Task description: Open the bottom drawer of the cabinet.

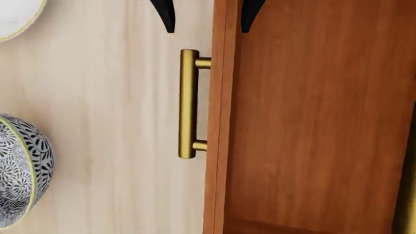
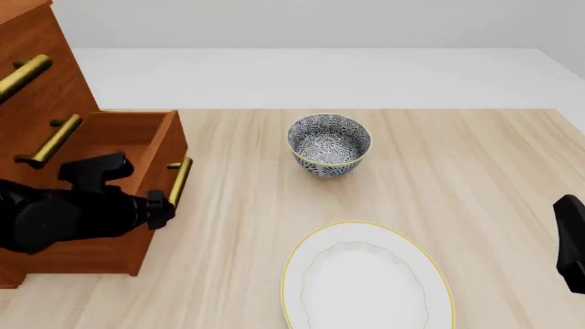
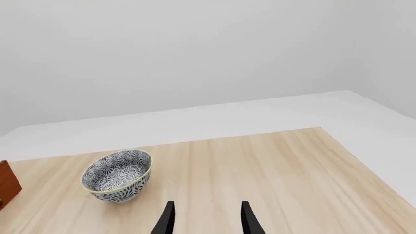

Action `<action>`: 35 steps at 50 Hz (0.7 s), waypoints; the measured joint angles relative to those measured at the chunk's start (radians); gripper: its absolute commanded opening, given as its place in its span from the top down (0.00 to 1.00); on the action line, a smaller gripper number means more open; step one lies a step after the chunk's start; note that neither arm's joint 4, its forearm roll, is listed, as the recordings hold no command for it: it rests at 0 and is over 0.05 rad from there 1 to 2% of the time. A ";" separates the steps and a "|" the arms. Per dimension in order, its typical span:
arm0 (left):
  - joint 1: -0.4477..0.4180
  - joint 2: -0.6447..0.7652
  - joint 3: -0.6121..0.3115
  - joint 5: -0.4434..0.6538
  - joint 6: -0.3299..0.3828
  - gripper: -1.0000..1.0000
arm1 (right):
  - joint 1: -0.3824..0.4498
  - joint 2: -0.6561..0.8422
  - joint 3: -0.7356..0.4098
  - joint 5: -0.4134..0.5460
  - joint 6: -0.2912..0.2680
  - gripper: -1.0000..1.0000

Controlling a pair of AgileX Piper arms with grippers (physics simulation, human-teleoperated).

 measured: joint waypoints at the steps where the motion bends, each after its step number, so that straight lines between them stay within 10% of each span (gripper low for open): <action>1: -0.007 0.001 0.000 -0.002 -0.005 0.00 | 0.000 0.000 0.000 0.000 0.000 0.00; 35: -0.164 0.026 -0.038 0.018 -0.061 0.00 | -0.003 0.000 0.002 -0.005 0.009 0.00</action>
